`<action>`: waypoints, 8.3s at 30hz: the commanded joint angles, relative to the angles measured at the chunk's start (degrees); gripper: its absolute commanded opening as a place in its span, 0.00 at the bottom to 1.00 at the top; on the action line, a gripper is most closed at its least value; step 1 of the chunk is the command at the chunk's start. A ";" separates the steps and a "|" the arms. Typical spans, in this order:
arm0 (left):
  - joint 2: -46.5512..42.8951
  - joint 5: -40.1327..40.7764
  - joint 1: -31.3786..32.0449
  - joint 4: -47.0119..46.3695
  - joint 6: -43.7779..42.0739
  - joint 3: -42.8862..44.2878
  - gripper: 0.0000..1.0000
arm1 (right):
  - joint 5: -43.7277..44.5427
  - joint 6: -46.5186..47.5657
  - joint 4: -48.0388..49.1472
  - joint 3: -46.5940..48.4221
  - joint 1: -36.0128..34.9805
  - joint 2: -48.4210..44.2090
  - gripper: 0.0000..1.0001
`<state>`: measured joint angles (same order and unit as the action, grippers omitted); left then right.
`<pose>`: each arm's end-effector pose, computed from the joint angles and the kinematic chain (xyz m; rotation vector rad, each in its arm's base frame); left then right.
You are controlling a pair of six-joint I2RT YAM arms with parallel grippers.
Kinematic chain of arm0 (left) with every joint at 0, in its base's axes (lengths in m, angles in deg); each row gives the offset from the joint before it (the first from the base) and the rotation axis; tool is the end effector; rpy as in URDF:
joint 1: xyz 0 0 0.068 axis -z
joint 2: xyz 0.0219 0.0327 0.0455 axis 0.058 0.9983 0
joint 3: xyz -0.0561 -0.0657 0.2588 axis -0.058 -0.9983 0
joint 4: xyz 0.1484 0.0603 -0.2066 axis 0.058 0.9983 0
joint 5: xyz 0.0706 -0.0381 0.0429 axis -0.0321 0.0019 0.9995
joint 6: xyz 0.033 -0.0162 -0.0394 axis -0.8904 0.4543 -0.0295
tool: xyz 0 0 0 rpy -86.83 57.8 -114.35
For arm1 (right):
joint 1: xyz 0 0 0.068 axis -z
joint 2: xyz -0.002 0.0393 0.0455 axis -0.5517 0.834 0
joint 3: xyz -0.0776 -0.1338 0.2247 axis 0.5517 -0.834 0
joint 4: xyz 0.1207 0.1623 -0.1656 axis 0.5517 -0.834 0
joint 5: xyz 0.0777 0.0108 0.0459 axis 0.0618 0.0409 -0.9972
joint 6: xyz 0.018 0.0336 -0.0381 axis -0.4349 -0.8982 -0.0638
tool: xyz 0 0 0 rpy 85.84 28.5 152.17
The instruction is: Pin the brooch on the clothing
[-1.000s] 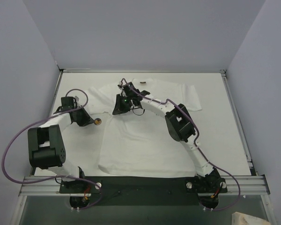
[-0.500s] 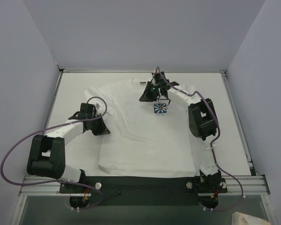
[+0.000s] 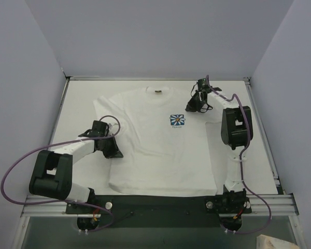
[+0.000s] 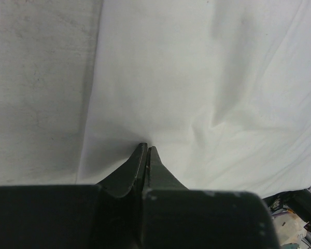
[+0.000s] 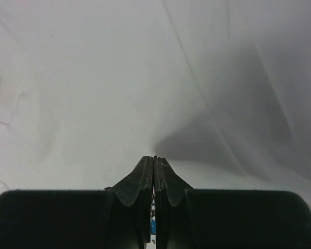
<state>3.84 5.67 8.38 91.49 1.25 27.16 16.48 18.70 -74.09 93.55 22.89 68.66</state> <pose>0.2359 -0.0601 0.1440 -0.4559 2.7780 -0.6408 0.4879 0.1001 0.1775 0.6032 2.3815 0.7427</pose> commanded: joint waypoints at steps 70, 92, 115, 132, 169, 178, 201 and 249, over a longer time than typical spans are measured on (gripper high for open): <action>14.59 1.68 -18.03 -5.50 2.24 24.88 0.56 | -22.33 1.85 7.02 33.08 -25.62 19.86 0.48; 17.85 -1.58 -21.55 -8.40 -0.84 15.13 0.56 | -21.73 4.65 11.34 30.36 -33.18 20.22 0.50; 15.48 -3.34 -21.11 -10.51 -0.58 8.36 0.46 | -19.71 3.95 7.56 34.14 -36.43 26.10 0.39; 17.32 -4.92 -18.47 -13.41 0.74 8.71 0.41 | -22.78 -1.32 9.67 36.43 -36.43 30.85 0.25; -2.72 19.47 5.24 11.19 -9.19 26.11 0.00 | -26.05 2.35 16.80 -11.27 -10.00 -18.42 0.62; 4.22 44.45 25.02 21.56 -9.99 26.55 0.00 | -17.42 13.26 3.43 -30.97 -9.97 -34.09 0.78; 14.97 63.29 54.66 32.73 17.53 29.02 0.97 | 3.67 16.51 0.96 -53.92 -22.45 -58.88 0.86; -10.72 -7.73 7.63 -27.83 4.96 -15.11 0.41 | -14.35 10.36 7.82 -21.75 -39.07 -13.01 0.22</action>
<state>-7.97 -0.82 16.38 66.90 6.98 11.88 3.08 30.00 -64.27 69.66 -15.75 55.31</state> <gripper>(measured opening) 0.417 0.226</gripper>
